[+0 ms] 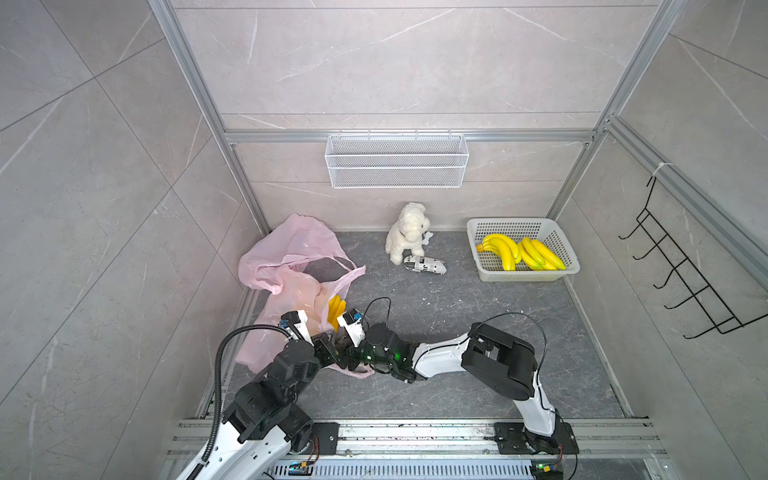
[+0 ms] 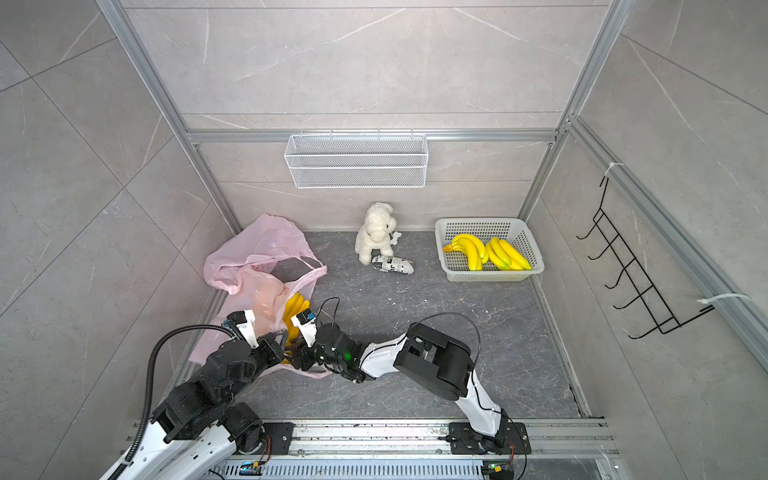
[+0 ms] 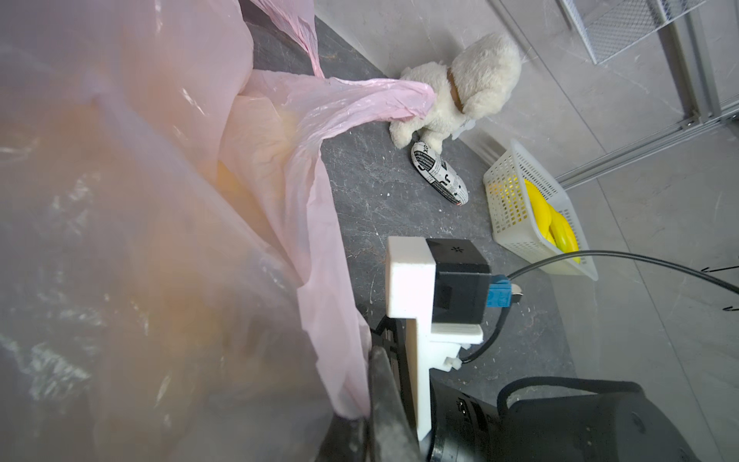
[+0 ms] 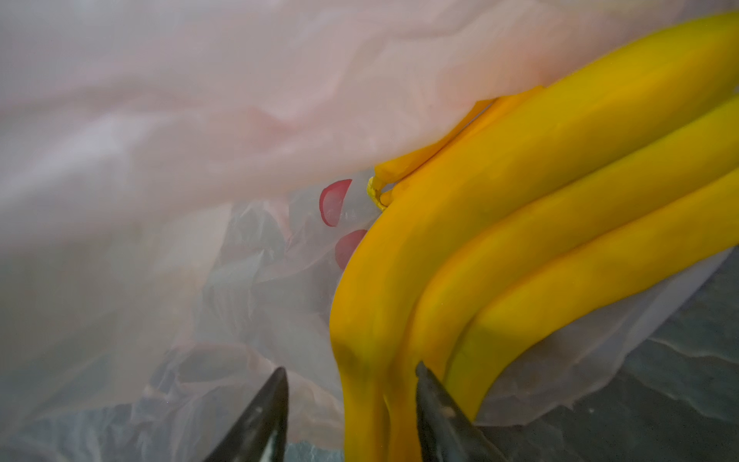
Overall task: Place the banana into a plastic bag & tie a knot
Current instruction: Place the banana into the plastic bag.
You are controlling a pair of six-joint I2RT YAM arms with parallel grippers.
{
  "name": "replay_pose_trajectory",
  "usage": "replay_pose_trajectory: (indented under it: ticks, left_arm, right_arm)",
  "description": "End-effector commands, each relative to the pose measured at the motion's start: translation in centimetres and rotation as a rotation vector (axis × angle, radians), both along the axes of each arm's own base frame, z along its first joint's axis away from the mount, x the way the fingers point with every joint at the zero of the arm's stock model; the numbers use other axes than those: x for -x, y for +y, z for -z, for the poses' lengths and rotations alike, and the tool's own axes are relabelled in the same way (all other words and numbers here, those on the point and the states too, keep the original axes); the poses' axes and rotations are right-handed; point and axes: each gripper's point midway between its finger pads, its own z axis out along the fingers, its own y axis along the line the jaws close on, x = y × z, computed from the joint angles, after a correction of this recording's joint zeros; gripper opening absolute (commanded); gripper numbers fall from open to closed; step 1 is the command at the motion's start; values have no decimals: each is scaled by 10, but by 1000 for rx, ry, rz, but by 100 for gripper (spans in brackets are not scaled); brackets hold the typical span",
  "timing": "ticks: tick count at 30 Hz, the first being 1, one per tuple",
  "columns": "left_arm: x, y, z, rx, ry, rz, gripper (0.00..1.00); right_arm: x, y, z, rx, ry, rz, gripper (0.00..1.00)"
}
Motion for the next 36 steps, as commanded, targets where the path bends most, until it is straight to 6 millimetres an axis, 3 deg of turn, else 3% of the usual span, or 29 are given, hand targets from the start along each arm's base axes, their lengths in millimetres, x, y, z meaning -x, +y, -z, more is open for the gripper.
replay_pose_trajectory:
  ticks: [1, 9, 15, 22, 24, 28, 29, 34, 36]
  left_arm:
    - [0, 11, -24, 62, -53, -63, 0]
    - [1, 17, -15, 49, -40, -90, 0]
    - [0, 13, -6, 17, -20, -71, 0]
    - [-4, 3, -2, -2, -2, -35, 0]
    - [-4, 4, -2, 1, -6, -38, 0]
    - [-3, 2, 2, 12, -1, -30, 0]
    - [-3, 2, 3, 15, -1, -30, 0]
    - [-3, -1, 4, 35, -5, -20, 0]
    - [-3, 0, 3, 38, -9, -23, 0]
  right_arm:
    - [8, -3, -14, -11, 2, -26, 60]
    - [6, -19, -15, 14, -8, 18, 67]
    - [-1, -38, -31, 23, -22, 86, 74]
    - [-26, -38, 8, 205, 45, 164, 75]
    - [-35, -41, 11, 237, 44, 212, 77]
    - [-32, -25, 1, 220, 62, 172, 81]
    - [-29, -19, 2, 228, 77, 156, 99]
    - [-31, 0, 17, 278, 136, 187, 98]
    - [-35, 1, 27, 319, 155, 213, 93]
